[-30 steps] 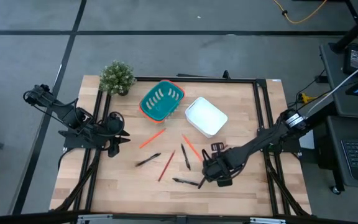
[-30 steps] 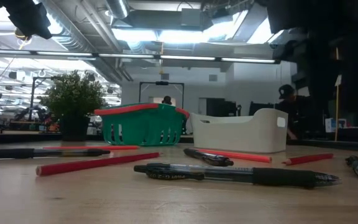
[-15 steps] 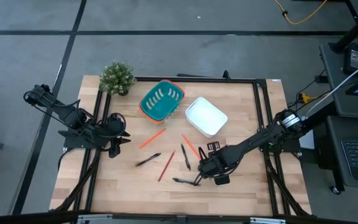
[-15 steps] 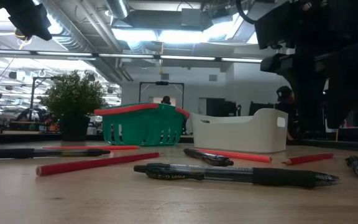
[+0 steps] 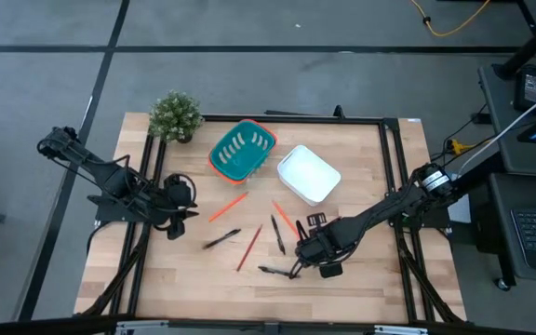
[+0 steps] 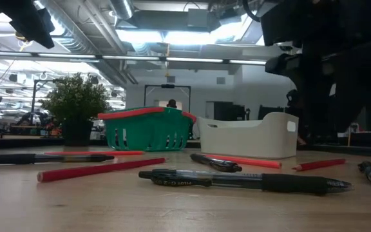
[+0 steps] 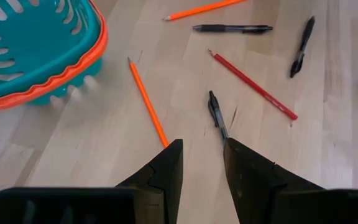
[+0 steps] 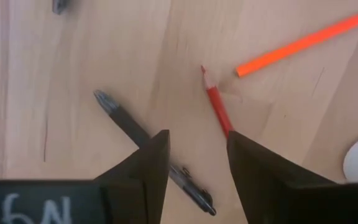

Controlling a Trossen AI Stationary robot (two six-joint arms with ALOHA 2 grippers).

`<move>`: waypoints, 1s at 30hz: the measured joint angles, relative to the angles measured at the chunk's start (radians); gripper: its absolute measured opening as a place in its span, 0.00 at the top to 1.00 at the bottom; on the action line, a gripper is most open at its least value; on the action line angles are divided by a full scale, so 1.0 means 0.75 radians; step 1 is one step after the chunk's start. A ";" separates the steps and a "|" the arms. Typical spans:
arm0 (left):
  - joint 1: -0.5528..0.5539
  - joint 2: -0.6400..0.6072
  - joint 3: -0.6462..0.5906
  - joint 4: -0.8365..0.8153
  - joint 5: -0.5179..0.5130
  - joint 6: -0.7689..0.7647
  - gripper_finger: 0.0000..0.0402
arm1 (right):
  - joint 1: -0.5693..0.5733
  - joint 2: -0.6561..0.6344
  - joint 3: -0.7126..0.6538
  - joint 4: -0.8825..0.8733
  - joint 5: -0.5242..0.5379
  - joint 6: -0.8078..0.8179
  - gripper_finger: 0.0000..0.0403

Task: Sort pens & pencils
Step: Put the right red pencil into the blue bin

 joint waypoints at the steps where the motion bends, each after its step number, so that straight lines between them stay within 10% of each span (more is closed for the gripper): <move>1: 0.000 0.000 0.000 0.000 0.000 0.000 0.73 | 0.000 0.000 0.000 -0.003 0.014 -0.009 0.60; 30: 0.000 0.000 0.000 0.005 0.004 -0.002 0.73 | -0.093 0.032 -0.236 0.253 -0.041 -0.157 0.60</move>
